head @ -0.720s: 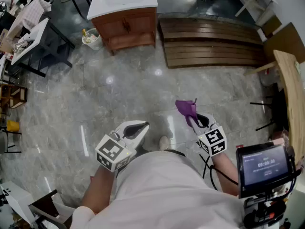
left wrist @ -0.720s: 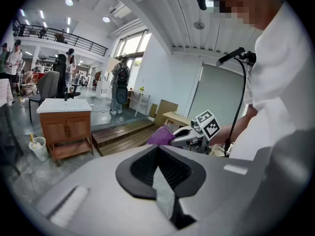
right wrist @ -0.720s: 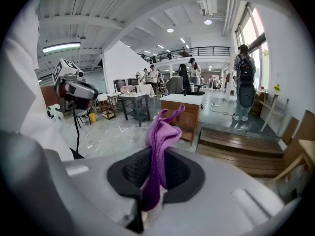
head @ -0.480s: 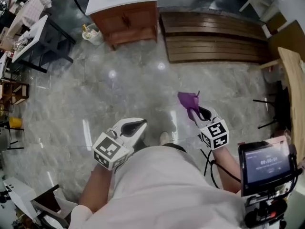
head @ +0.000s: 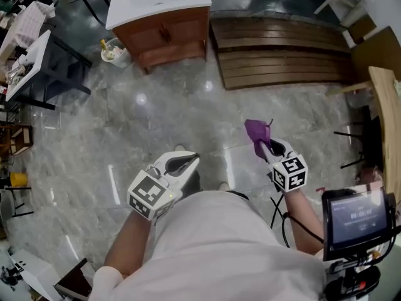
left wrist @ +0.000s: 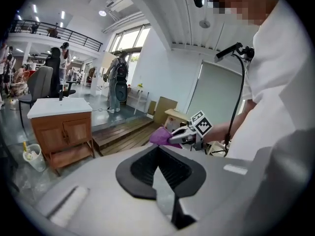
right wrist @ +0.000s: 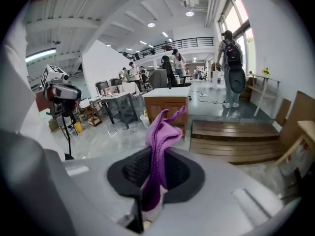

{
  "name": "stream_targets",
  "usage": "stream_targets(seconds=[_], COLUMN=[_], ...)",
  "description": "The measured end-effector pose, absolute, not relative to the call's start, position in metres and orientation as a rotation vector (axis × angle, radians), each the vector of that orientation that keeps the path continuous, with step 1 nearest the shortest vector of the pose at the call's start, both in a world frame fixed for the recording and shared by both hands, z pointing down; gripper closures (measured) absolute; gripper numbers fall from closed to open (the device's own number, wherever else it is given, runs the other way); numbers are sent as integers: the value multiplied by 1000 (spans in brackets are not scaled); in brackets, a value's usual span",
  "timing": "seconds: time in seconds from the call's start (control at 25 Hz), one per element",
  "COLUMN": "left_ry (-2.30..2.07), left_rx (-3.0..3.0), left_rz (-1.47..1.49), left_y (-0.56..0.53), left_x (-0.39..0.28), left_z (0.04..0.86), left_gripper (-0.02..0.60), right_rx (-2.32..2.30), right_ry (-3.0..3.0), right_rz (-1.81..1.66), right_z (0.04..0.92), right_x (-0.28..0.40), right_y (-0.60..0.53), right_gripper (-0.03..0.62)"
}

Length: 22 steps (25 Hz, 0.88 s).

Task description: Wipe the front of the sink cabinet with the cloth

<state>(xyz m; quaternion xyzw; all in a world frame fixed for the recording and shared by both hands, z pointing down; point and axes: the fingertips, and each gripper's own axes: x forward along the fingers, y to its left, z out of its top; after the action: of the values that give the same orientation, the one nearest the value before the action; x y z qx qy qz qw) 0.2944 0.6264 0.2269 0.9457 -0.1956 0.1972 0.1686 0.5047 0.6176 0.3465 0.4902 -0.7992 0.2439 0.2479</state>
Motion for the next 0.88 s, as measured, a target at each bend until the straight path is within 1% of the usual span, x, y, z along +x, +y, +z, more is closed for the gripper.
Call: stream_targets(seconds=[0.12,0.32,0.44,0.56,0.88], left_ry=[-500,-366,-361,-379,-450], left_rx=[2745,2788,2773,2759,2717], left_rz=[584,612,591,561,548], left_y=[574,499,455,416,295], left_x=[269,218,198,188,180], left_z=[220,218,220,223,238], left_gripper=[577,577,577,577,577], right_rx=[1415,1499,1509,1526,1475], right_ry=[-2116,-2017,-1991,-1976,-1926], right_rz=[748,781,827,899,934], right_z=[357,370,378,390,451], right_x=[493,461,443,436,442], right_y=[569,478,423,372,195], right_gripper=[539,539,539,539,539])
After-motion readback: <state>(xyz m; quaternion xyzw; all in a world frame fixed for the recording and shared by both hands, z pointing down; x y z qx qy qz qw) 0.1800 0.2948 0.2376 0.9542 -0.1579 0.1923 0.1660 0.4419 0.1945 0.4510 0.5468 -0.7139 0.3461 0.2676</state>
